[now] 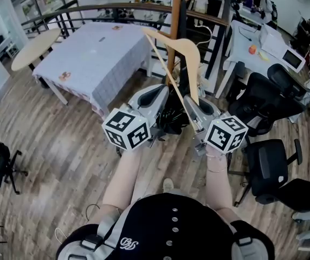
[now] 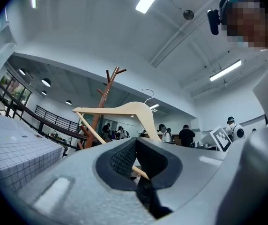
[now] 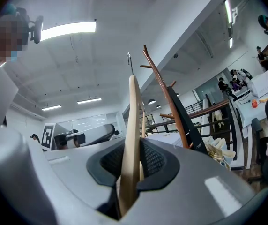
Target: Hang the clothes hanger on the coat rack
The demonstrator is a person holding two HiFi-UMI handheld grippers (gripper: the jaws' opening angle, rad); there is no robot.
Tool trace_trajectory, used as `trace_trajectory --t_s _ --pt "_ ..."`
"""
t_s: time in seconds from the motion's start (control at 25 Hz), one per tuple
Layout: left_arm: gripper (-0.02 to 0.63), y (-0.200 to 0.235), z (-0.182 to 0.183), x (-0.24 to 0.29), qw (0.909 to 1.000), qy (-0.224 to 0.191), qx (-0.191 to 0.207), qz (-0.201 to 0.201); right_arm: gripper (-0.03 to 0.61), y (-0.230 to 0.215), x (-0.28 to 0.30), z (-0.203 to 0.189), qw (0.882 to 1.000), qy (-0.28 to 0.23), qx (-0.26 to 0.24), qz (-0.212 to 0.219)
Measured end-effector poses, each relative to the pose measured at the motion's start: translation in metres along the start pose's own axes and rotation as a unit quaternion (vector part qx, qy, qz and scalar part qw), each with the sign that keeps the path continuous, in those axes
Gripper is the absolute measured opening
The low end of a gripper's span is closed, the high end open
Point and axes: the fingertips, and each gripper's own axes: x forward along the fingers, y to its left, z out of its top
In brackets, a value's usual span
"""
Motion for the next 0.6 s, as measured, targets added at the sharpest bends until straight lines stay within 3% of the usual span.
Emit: trace_trajectory --t_s 0.6 --pt "-0.002 0.064 0.005 0.080 0.9993 -0.023 0.012 0.028 0.051 -0.073 0.067 0.032 0.999 0.007 -0.008 0.038"
